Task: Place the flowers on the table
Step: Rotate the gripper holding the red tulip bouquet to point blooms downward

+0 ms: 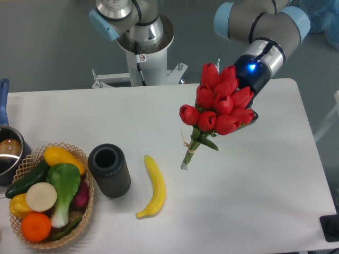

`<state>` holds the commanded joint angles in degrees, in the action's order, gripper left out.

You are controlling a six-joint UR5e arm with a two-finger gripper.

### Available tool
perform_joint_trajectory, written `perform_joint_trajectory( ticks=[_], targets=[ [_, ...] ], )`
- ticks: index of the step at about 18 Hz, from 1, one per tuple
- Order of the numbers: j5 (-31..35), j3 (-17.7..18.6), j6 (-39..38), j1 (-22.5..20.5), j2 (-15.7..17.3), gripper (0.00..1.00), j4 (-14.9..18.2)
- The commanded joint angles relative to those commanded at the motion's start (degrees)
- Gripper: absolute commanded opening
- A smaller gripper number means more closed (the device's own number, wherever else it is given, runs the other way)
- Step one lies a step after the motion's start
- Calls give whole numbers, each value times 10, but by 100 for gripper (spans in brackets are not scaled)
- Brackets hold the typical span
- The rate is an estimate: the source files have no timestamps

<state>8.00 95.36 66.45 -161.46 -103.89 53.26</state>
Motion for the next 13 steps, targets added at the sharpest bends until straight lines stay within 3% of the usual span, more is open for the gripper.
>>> perform_joint_trajectory(
  ticks=[11, 13],
  targets=[
    [11, 4, -19, 0, 10, 30, 0],
    [38, 7, -22, 0, 18, 30, 0]
  ],
)
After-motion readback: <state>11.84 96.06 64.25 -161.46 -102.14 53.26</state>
